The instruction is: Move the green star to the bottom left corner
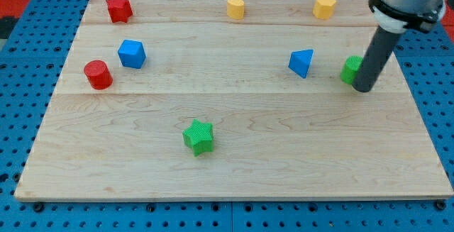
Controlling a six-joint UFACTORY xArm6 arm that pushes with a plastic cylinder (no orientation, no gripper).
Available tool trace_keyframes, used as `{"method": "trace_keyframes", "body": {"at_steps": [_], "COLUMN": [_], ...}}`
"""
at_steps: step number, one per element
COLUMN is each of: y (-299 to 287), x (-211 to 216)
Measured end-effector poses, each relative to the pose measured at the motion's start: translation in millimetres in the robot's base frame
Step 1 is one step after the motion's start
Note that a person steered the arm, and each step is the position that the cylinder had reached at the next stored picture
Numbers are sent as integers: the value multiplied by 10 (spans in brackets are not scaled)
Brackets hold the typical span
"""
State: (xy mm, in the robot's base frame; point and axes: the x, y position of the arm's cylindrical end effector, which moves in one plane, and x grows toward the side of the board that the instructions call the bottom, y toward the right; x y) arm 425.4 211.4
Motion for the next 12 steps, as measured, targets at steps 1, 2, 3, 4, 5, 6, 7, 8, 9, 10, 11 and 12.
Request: {"method": "trace_keyframes", "body": {"at_steps": [1,2,3,4,5,6,7,8,9,10,11,12], "y": [-6,-6,-24,-51,-51,-51,-341,-779,-1304,-1768,-1984,-2080], "x": [-162,153,522,546,546,546,742,754,754,754,764,789]}}
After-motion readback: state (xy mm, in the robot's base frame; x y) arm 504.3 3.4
